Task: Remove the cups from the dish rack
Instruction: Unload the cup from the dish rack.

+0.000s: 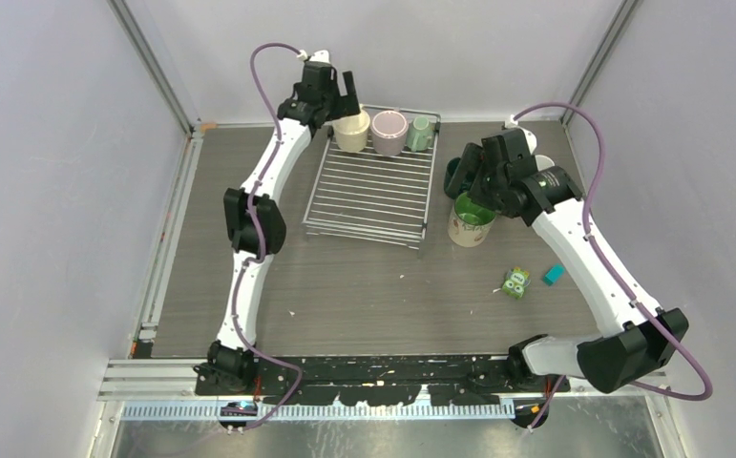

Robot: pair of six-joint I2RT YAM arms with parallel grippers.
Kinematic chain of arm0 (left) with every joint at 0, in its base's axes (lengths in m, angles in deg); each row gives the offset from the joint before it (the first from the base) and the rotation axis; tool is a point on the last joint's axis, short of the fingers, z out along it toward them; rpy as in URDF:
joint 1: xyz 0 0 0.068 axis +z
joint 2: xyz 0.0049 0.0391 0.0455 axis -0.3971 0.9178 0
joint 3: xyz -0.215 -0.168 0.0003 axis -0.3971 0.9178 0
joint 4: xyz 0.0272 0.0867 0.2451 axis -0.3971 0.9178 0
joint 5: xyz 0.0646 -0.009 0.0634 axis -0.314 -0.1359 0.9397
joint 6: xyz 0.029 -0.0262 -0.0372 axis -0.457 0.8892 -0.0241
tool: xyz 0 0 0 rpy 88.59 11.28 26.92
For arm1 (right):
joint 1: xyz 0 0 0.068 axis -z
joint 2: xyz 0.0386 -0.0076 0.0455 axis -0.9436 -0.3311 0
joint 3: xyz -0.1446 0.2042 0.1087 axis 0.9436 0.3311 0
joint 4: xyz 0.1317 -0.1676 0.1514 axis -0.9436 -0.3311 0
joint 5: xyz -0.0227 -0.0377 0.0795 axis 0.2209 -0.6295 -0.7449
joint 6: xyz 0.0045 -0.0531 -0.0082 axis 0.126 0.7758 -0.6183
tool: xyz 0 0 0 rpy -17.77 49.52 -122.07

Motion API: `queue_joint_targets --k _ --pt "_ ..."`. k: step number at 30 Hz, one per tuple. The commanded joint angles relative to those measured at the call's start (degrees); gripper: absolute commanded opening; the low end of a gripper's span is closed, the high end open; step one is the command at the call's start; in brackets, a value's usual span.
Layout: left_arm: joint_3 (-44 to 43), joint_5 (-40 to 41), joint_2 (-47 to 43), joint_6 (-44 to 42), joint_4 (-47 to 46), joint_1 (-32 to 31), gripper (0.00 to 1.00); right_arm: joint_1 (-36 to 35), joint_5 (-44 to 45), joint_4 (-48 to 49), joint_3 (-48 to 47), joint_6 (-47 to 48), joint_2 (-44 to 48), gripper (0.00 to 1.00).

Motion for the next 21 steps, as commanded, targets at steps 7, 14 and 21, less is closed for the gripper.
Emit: queue_joint_targets --k 7,14,21 --pt "-4.49 2.22 7.50 -0.97 -20.89 0.32 1.00 -2.18 -2.41 0.75 0.91 1.54 1.26 1.00" --pt "-8.65 -0.42 12.99 0.63 -25.05 0.46 1.00 -2.43 -3.28 1.55 2.06 2.27 1.46 1.00" --pt "-8.33 0.33 14.17 1.23 -22.24 0.39 1.00 -2.43 -5.22 3.53 3.11 1.96 0.40 1.00"
